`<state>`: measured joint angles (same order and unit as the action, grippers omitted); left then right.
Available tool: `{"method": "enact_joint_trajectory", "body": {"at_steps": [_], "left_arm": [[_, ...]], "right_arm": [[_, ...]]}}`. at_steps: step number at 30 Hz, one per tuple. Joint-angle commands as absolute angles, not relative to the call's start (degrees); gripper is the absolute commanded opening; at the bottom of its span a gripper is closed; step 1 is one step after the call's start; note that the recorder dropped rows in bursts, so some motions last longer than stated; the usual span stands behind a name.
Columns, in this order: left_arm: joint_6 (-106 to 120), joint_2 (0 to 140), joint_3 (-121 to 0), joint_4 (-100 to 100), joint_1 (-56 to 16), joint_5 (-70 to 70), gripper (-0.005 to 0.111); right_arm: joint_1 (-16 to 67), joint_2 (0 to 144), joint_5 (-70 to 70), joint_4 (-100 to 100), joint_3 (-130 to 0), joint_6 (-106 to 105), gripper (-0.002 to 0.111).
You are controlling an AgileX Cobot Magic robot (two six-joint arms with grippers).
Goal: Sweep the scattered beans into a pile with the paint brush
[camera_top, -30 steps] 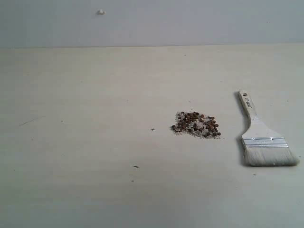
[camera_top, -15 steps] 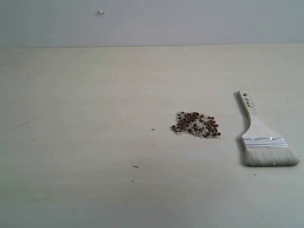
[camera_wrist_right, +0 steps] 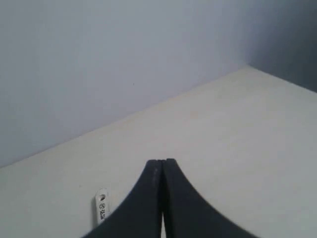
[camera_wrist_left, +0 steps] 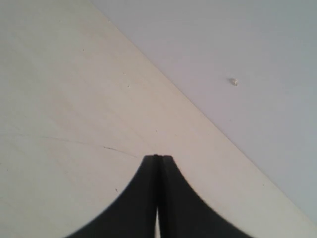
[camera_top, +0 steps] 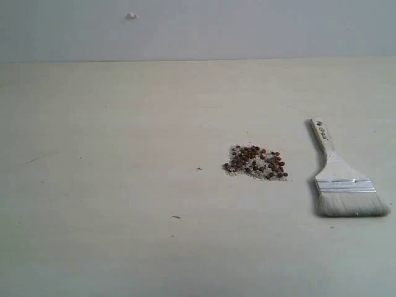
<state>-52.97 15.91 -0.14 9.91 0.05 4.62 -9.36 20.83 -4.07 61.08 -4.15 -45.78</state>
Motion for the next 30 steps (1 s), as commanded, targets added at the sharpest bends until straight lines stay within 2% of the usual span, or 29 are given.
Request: {"method": "enact_joint_trajectory", "body": {"at_steps": [1,5,18,22,27,30], "left_arm": [[-52.5,15.5,0.0,9.6,-0.1,4.6,0.0],[-52.5,15.5,0.0,9.6,-0.1,4.6,0.0],[-52.5,15.5,0.0,9.6,-0.1,4.6,0.0],[-52.5,15.5,0.0,9.6,-0.1,4.6,0.0],[-52.5,15.5,0.0,9.6,-0.1,4.6,0.0],[-52.5,15.5,0.0,9.6,-0.1,4.6,0.0]], "right_arm": [[-9.3,11.9,-5.8,61.4,0.0,-44.6,0.0],[-9.3,5.4,-5.7,62.2,0.0,-44.2,0.0],[-9.3,4.9,-6.1,60.1,0.0,-44.2,0.0],[-9.3,4.9,-5.9,42.2,0.0,-31.6,0.0],[-9.3,4.9,-6.3,9.9,0.0,-0.4,0.0],[-9.3,4.9,-6.5,2.6,0.0,7.4,0.0]]}}
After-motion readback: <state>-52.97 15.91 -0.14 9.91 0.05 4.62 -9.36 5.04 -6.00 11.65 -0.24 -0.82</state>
